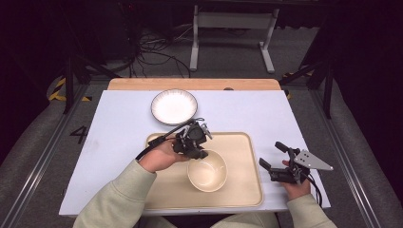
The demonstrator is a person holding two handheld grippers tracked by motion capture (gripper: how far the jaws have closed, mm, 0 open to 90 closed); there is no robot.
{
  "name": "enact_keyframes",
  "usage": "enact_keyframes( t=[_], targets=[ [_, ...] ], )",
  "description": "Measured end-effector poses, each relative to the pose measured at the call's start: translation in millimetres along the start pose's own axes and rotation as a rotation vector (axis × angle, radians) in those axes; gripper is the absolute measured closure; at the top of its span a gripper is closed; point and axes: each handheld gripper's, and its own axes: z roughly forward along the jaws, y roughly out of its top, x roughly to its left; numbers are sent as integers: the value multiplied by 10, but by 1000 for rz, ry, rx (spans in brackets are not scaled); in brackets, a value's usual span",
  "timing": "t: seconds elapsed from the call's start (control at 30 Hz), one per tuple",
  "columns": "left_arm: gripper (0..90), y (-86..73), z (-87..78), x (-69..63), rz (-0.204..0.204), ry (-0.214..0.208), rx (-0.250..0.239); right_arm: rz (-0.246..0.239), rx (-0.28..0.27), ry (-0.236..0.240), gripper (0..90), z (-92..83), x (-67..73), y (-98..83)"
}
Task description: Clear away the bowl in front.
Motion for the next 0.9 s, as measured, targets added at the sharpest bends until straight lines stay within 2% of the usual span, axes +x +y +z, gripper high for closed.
enact_keyframes(
  t=[0.5,0.9],
  targets=[
    [818,11,122,2,2,20,36,-1,0,1,66,0,2,0],
    [814,6,122,14,1,21,41,-1,0,1,66,0,2,0]
  ],
)
